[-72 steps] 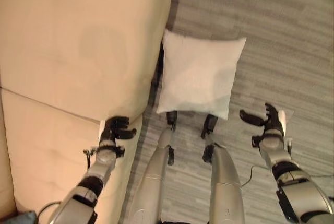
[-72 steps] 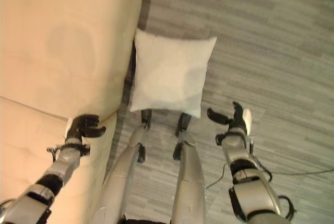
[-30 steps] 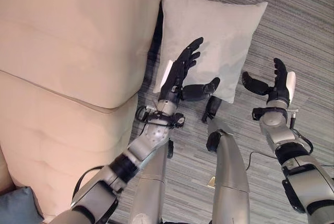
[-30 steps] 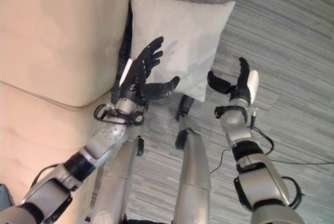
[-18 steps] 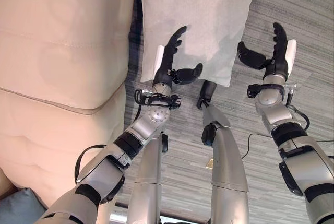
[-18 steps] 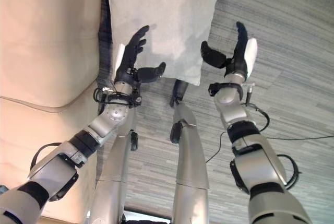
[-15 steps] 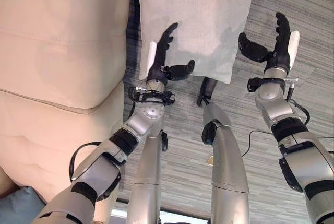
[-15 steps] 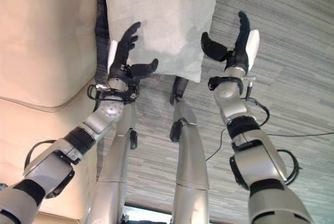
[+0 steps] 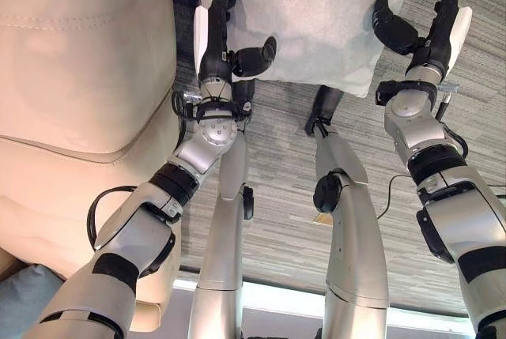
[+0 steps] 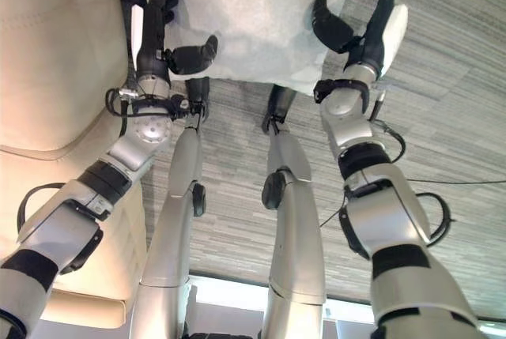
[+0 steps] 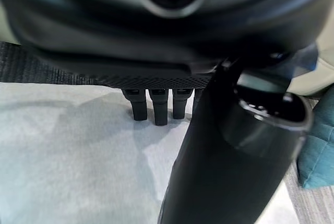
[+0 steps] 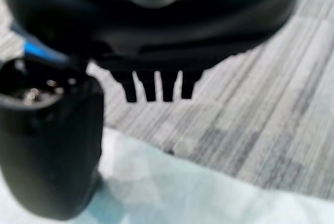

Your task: Pick up all the scattered cushions and arrange them neatly on the sofa.

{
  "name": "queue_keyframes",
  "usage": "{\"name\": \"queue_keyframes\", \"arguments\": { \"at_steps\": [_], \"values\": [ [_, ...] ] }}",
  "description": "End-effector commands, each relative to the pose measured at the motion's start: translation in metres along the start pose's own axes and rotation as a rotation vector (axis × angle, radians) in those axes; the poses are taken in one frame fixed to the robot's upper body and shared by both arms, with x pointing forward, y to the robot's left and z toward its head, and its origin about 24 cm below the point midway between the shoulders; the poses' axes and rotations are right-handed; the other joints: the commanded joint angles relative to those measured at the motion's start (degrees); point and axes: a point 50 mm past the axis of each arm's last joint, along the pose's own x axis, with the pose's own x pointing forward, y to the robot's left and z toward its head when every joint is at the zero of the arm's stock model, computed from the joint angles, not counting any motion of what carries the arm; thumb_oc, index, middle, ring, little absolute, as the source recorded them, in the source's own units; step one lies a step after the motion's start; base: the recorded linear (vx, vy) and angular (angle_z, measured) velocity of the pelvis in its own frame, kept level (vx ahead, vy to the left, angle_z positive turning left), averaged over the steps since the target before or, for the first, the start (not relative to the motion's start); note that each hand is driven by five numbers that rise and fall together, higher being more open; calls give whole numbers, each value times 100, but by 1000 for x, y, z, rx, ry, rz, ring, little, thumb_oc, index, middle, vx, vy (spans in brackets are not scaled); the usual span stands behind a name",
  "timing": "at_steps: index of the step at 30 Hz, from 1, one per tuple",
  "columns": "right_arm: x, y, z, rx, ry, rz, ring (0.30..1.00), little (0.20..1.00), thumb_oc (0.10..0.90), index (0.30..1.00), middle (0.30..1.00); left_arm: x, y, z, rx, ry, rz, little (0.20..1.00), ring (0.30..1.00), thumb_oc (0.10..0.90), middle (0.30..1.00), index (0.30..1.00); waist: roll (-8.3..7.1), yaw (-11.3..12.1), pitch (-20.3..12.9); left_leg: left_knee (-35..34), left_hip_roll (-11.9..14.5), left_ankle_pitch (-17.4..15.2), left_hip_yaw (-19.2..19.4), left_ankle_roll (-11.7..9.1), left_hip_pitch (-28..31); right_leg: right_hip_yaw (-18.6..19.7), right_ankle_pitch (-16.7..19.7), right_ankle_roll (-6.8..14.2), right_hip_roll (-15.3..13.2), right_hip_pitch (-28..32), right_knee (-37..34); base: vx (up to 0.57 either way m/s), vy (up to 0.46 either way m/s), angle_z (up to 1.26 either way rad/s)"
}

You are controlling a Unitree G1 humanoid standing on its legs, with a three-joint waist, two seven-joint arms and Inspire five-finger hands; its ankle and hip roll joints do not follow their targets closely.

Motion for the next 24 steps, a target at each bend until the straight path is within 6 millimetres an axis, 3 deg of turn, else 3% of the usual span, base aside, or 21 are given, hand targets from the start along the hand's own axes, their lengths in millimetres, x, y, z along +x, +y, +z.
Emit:
{"name": "queue_keyframes", "arguments": {
  "at_steps": [1,2,10,21,24],
  "values": [
    [-8,18,9,40,-35,55,900,900,800,900,900,3,-8,13,-59,-45,1,900,900,800,900,900,74,131,-87,1530,22,-1701,38,-22,-82,595,-422,737,80,633,-311,32,34,-1],
    [-8,18,10,41,-36,55,900,900,800,900,900,4,-8,13,-59,-46,1,900,900,800,900,900,72,128,-87,1540,21,-1705,39,-22,-95,596,-426,737,79,620,-302,33,40,-1],
    [-34,76,53,136,-133,240,900,900,800,900,900,7,-33,35,-141,-63,-38,900,900,800,900,900,104,202,-87,1581,-36,-1720,45,2,-272,625,-443,744,40,462,-239,16,30,0],
    [-59,103,59,252,-87,301,900,900,800,900,900,3,-36,32,-390,47,105,900,900,800,900,900,89,218,-87,1521,-68,-1700,-3,4,-293,664,-449,749,29,436,-252,2,10,0],
    [-67,112,66,275,-96,342,900,900,800,900,900,3,-42,31,-434,78,72,900,900,800,900,900,85,195,-87,1505,-70,-1700,7,11,-299,675,-437,746,32,411,-256,2,24,0]
  ]
}}
